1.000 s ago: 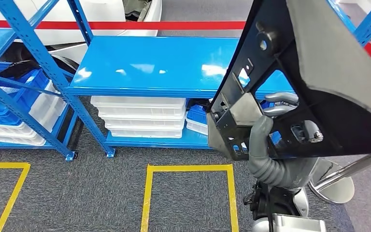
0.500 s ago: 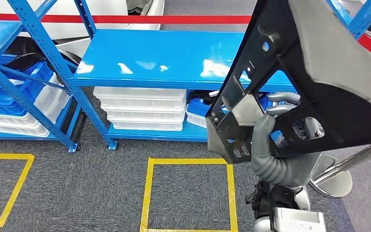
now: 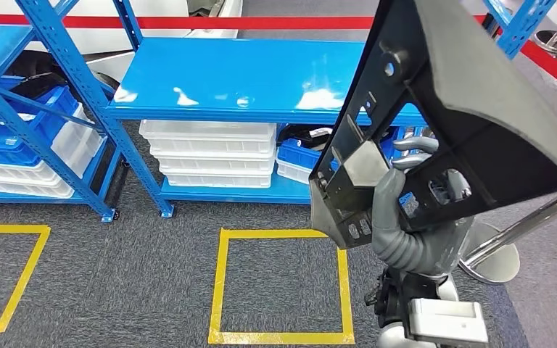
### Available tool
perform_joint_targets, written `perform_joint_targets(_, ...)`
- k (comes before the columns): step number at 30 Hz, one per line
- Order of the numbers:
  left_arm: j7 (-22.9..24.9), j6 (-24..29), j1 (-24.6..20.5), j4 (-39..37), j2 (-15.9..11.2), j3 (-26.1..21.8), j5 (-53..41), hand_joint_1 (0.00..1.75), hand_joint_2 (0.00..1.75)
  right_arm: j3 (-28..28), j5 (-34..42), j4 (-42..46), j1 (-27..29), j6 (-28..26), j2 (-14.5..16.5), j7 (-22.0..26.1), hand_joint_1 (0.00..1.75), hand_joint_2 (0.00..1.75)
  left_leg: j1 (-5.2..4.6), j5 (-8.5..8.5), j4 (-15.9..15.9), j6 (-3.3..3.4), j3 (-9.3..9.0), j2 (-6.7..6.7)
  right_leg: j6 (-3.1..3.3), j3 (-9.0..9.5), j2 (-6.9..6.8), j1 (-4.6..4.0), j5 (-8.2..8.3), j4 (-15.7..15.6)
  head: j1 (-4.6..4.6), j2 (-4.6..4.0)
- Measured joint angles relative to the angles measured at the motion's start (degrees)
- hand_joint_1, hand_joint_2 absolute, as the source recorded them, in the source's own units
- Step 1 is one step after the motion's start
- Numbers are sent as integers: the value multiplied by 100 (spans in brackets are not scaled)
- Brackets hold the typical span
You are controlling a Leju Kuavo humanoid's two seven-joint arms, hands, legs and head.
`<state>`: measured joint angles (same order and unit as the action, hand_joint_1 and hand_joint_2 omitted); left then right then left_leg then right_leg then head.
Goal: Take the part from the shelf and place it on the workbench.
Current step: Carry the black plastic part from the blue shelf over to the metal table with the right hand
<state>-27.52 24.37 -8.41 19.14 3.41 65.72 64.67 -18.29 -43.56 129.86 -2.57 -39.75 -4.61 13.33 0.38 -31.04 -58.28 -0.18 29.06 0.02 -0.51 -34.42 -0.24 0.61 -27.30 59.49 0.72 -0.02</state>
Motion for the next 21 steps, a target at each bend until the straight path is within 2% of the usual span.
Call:
perform_joint_targets(1, 3, 0, 3, -2, 0, 0, 2, 0, 175, 7, 40, 1, 21, -1, 0, 49, 175, 175, 8, 32, 18, 45, 21, 10, -29, -22, 5, 6, -46, 40, -2, 0)
perform_joint_targets(2, 5, 0, 2, -3, 0, 0, 3, 0, 175, 16, 88, 1, 39, -2, 0, 93, 175, 175, 17, 72, 34, 98, 50, 21, -55, -74, 10, 13, -170, 166, -12, 0)
perform_joint_targets(4, 7, 0, 2, -3, 0, 0, 4, 0, 175, 47, 171, 2, 72, -3, 1, 164, 175, 175, 18, 152, 47, 176, 137, 42, -101, -283, 16, 25, -602, 734, -49, 0)
perform_joint_targets(5, 7, 0, 4, -3, 0, 0, 4, 0, 175, 65, 192, 2, 88, -3, 2, 191, 175, 175, 11, 184, 41, 191, 188, 48, -119, -409, 16, 26, -818, 1103, -65, 0)
perform_joint_targets(6, 8, 0, 7, -3, 0, 0, 3, 0, 175, 83, 204, 2, 108, -3, 3, 217, 175, 175, 4, 216, 32, 196, 241, 52, -131, -489, 16, 27, -956, 1400, -73, 0)
perform_joint_targets(7, 8, 0, 9, -3, 0, 1, -1, 0, 175, 98, 209, 2, 129, -3, 4, 239, 175, 175, -1, 246, 21, 196, 291, 55, -135, -485, 16, 27, -990, 1530, -75, 0)
perform_joint_targets(8, 9, 0, 9, -3, 0, 1, -7, 0, 175, 113, 208, 2, 145, -3, 4, 258, 175, 175, -4, 270, 9, 190, 333, 56, -132, -391, 16, 26, -934, 1474, -76, 0)
perform_joint_targets(9, 10, 0, 7, -3, 1, 1, -15, 0, 175, 131, 203, 2, 155, -3, 6, 274, 175, 175, -5, 290, -6, 181, 367, 55, -118, -167, 16, 26, -780, 1165, -78, 0)
perform_joint_targets(10, 13, 0, 6, -3, 1, 1, -24, 0, 175, 149, 198, 2, 157, -3, 9, 288, 175, 175, -5, 306, -21, 167, 391, 54, -97, 104, 16, 24, -626, 723, -82, 0)
perform_joint_targets(12, 19, 0, -2, -3, 2, 0, -35, 0, 175, 185, 184, 5, 161, -3, 20, 303, 175, 175, -16, 340, -54, 119, 437, 53, -53, 511, 21, 5, -440, 5, -90, 0)
perform_joint_targets(13, 21, 0, -7, -3, 2, 0, -37, 0, 175, 198, 178, 7, 167, -3, 24, 307, 175, 175, -21, 363, -66, 85, 459, 53, -31, 562, 26, -10, -425, -132, -91, 0)
perform_joint_targets(15, 23, 0, -15, -3, 2, 0, -38, 0, 175, 222, 161, 10, 185, -3, 34, 311, 175, 175, -29, 417, -74, 11, 497, 53, 20, 519, 34, -29, -378, -155, -88, 0)
perform_joint_targets(17, 24, 0, -17, -3, 2, 1, -39, 0, 175, 240, 123, 12, 195, -3, 45, 314, 175, 175, -22, 325, -175, -56, 541, 39, 88, 474, 17, -5, -300, -178, -77, 0)
perform_joint_targets(18, 24, 0, -17, -3, 2, 1, -39, 0, 175, 246, 96, 15, 196, -3, 52, 314, 175, 175, -18, 163, -366, -91, 617, 33, 126, 437, 5, 10, -254, -191, -62, 0)
perform_joint_targets(19, 24, 0, -18, -3, 1, 1, -40, 0, 175, 250, 68, 17, 197, -3, 60, 315, 175, 175, -6, -68, -670, -120, 726, 27, 153, 390, -6, 14, -217, -190, -47, 0)
perform_joint_targets(21, 24, 1, -16, -3, 1, 2, -42, 0, 175, 261, 28, 21, 211, -3, 78, 317, 175, 175, 6, -494, -1395, -163, 968, 28, 181, 276, -11, 8, -158, -162, -23, 0)
